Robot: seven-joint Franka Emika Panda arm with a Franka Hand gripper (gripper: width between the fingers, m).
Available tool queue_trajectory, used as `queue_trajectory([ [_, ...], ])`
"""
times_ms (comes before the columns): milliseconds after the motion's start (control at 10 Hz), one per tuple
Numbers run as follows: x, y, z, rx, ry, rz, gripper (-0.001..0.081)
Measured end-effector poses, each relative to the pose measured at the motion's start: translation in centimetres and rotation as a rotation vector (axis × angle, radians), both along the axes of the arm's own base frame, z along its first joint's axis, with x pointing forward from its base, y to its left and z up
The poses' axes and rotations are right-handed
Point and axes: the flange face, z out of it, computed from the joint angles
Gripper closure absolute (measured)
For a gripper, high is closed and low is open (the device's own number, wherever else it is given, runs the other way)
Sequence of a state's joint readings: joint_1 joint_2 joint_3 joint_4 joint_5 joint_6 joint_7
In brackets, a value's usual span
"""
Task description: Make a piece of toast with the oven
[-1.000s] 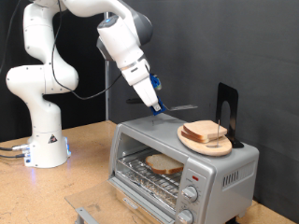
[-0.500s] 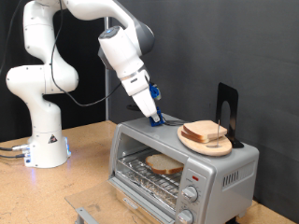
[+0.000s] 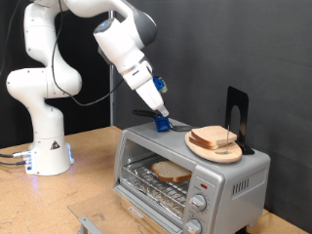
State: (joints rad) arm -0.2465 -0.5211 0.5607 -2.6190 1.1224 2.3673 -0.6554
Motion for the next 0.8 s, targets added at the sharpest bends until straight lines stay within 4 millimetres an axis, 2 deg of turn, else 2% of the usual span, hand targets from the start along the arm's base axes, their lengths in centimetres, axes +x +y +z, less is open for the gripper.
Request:
queue_trajectory([
  [200, -0.2, -0.2, -0.6, 0.005, 0.007, 0.008, -0.0003],
  [300, -0.7, -1.4, -1.4, 0.019, 0.023, 0.033, -0.0003],
  [800, -3.8, -10.2, -3.5, 0.108, 0.014, 0.059, -0.0003],
])
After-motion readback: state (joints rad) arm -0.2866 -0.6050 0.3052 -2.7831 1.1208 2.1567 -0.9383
